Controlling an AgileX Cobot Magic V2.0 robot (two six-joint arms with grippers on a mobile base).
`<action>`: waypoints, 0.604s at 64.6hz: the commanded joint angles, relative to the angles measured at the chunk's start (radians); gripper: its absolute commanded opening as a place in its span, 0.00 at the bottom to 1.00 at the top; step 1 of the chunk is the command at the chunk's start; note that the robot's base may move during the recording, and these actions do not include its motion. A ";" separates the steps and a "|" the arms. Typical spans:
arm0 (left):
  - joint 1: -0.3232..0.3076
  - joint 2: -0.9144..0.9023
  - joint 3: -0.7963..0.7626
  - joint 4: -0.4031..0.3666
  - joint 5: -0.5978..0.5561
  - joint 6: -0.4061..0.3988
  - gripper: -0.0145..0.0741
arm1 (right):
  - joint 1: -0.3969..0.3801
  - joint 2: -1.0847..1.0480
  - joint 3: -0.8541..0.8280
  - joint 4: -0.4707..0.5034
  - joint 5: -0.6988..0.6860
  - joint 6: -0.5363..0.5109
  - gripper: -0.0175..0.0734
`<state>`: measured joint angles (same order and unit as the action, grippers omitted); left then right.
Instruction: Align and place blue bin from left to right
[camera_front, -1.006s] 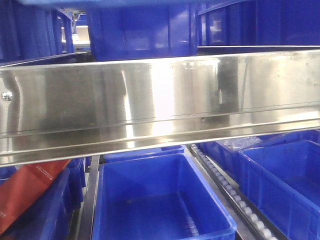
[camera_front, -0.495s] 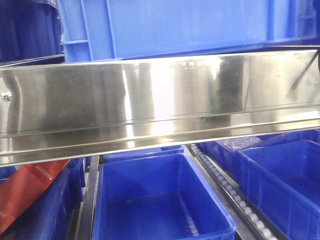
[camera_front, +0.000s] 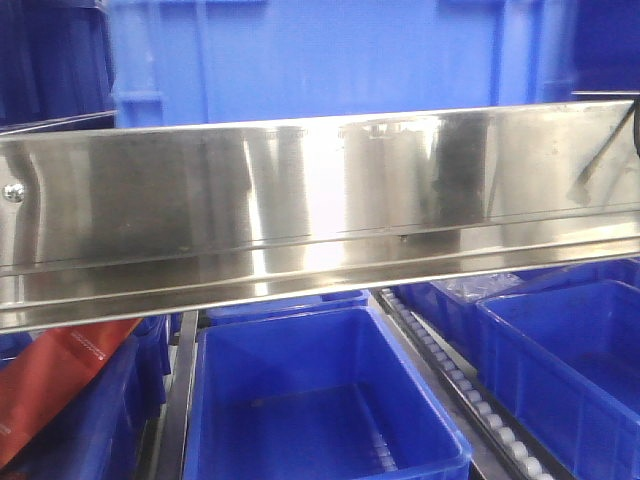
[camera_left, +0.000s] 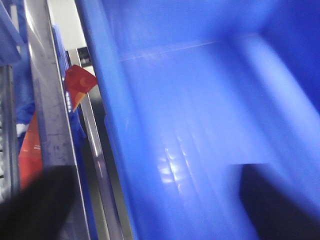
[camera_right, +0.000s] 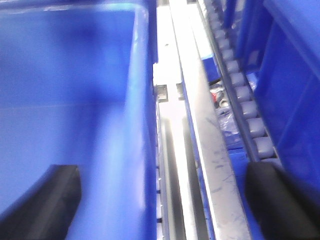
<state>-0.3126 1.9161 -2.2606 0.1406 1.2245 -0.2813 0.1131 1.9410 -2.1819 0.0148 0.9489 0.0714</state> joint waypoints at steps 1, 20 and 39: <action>-0.004 -0.023 -0.008 0.003 -0.003 0.009 0.80 | -0.003 -0.032 -0.019 -0.015 -0.005 -0.011 0.82; -0.004 -0.165 -0.008 0.004 -0.003 0.019 0.78 | -0.003 -0.150 -0.041 0.008 0.059 -0.011 0.65; -0.004 -0.338 0.073 -0.008 -0.003 0.084 0.21 | -0.003 -0.272 -0.009 0.014 0.174 -0.011 0.03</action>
<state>-0.3126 1.6242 -2.2234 0.1406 1.2283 -0.2181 0.1131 1.7007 -2.2096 0.0313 1.1227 0.0714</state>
